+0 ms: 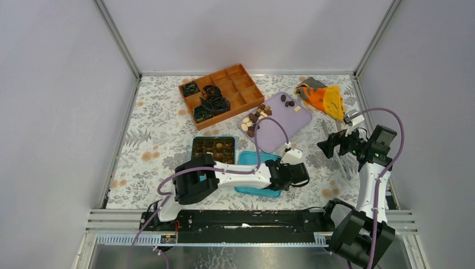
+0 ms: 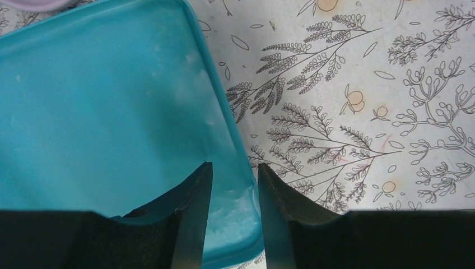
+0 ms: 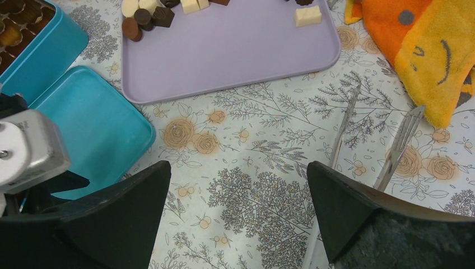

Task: Pack the chocolate
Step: Pick up the box lid from the center of the board.

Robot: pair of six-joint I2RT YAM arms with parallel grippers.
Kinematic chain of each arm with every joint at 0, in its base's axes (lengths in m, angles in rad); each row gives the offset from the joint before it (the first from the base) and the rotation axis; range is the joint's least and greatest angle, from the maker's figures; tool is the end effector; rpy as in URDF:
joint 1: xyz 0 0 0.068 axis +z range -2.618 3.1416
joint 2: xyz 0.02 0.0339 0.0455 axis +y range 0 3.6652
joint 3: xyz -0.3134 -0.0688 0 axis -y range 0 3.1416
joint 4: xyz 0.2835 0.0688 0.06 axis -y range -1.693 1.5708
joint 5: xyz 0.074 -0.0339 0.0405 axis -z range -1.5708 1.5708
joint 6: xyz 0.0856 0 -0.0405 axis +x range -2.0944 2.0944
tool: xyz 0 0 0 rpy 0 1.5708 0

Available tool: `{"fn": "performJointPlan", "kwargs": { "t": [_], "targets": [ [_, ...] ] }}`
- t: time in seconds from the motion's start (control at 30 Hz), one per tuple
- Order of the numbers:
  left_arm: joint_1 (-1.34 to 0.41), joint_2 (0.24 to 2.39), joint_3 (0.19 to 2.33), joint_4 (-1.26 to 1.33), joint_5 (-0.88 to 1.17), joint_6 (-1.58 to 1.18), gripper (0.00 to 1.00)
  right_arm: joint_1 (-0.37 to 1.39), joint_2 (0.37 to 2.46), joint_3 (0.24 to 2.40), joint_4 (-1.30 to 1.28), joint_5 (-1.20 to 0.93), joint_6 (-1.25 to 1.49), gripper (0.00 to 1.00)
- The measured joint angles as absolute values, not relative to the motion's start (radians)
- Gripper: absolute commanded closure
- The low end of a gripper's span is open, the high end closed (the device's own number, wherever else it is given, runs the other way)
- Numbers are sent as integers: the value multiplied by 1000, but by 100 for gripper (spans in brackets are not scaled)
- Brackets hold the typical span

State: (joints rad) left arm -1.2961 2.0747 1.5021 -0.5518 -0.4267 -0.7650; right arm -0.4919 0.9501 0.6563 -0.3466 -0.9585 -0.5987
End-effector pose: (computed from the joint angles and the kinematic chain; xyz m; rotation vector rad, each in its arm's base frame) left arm 0.1718 -0.4791 0.1477 0.5471 2.4884 -0.2118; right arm 0.2316 -0.0446 0.2702 -0.5881 1.8452 0.3447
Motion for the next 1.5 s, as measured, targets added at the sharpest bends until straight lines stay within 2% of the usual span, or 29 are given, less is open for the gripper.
{"fn": "performJointPlan", "kwargs": {
  "t": [0.27,0.77,1.0,1.33,1.5],
  "targets": [
    [-1306,2124,1552,-598,-431,-767,67,-492,952,656,-347,-958,-605,0],
    [-1331,2131,1560,-618,-426,-760,100,-492,956,651,-348,-958,-606,0],
    [-1354,2082,1495,-597,-415,-702,100,-492,956,651,-348,-958,-607,0],
    [-1359,1773,1279,-482,-351,-579,100,-492,955,651,-370,-997,-652,0],
    [-1359,1665,1205,-445,-288,-515,100,-492,939,636,-414,-1072,-771,0]
  ]
}}
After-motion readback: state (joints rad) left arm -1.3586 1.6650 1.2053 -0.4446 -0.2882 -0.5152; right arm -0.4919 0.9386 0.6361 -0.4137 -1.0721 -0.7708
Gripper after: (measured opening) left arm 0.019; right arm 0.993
